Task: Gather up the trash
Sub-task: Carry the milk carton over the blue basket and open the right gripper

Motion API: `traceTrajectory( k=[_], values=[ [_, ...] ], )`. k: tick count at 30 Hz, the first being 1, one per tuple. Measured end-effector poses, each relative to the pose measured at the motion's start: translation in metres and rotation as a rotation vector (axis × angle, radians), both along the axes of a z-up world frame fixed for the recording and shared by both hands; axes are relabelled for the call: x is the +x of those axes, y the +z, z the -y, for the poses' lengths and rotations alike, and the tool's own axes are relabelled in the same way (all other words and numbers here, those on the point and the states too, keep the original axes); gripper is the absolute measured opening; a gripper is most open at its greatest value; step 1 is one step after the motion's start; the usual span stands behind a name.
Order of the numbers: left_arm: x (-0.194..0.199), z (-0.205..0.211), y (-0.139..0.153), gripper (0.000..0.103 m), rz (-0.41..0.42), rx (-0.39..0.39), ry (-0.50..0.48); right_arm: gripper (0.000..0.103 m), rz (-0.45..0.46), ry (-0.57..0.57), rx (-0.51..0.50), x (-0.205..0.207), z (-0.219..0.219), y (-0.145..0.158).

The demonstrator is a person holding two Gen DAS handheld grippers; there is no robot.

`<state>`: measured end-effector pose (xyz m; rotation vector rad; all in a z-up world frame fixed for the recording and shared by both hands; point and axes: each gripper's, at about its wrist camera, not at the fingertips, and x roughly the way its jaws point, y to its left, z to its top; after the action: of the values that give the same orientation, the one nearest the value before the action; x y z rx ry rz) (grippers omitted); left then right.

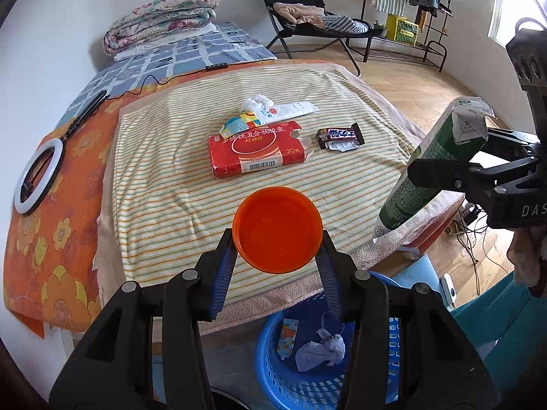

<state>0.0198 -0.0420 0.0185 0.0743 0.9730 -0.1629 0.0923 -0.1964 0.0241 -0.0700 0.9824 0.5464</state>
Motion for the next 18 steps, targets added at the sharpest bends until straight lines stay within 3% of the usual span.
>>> traceTrajectory(
  k=[18],
  values=[
    [-0.058, 0.01, -0.07, 0.047, -0.151, -0.042, 0.005, 0.079, -0.134, 0.08, -0.059, -0.085, 0.01, -0.065]
  ],
)
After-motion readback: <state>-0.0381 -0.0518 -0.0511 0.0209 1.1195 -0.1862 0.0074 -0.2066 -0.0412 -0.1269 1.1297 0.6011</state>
